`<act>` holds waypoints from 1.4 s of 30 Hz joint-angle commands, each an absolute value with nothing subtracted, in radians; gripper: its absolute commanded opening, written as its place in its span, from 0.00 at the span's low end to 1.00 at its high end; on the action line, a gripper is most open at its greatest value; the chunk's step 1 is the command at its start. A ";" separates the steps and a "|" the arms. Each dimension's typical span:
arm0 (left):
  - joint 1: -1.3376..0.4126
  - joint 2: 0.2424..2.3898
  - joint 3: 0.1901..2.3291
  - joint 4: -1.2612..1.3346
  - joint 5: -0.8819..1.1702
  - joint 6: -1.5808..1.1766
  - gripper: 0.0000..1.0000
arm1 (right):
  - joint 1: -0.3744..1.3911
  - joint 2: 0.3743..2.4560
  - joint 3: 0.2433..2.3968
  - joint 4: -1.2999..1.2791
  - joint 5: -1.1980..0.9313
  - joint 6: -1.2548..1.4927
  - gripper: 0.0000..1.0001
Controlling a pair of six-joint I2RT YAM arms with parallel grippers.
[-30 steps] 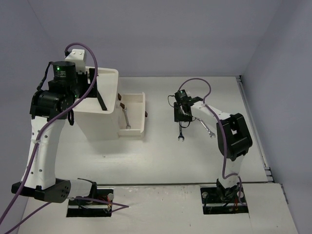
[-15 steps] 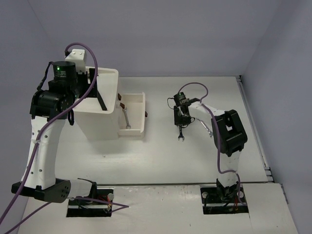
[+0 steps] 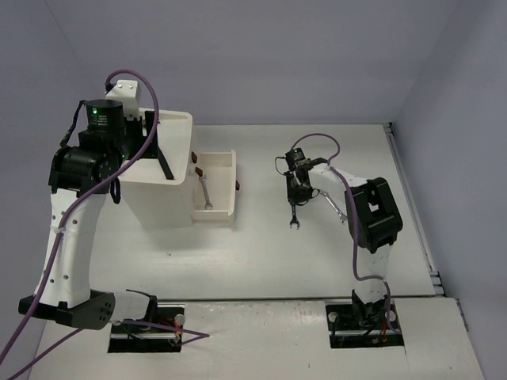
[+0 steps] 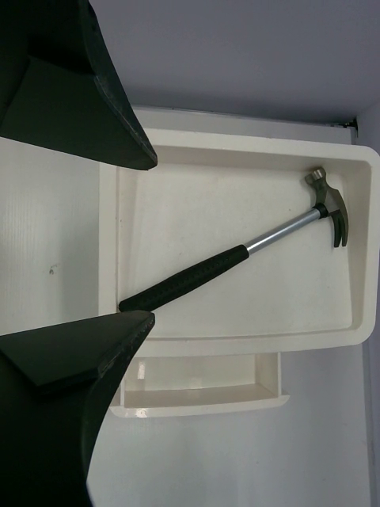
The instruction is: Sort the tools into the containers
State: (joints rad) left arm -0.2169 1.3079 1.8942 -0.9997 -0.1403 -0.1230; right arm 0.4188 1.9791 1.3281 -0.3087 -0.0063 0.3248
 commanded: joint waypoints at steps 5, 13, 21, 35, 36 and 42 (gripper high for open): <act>-0.222 1.289 1.908 -0.965 -0.156 -0.123 0.68 | 0.443 1.981 1.380 -0.356 0.030 0.274 0.00; -0.222 1.291 1.914 -0.965 -0.152 -0.129 0.68 | 0.474 1.904 1.504 -0.334 0.045 0.276 0.00; -0.222 1.294 1.917 -0.965 -0.149 -0.130 0.68 | 0.536 1.899 1.683 -0.332 -0.092 0.324 0.00; -0.222 1.265 1.882 -0.965 -0.147 -0.137 0.68 | 0.700 2.223 2.155 -0.235 -0.176 0.584 0.00; -0.222 1.258 1.876 -0.965 -0.151 -0.135 0.68 | 0.709 2.248 2.159 -0.229 -0.168 0.589 0.00; -0.222 1.239 1.861 -0.965 -0.164 -0.133 0.68 | 0.732 2.312 2.149 -0.210 -0.111 0.580 0.17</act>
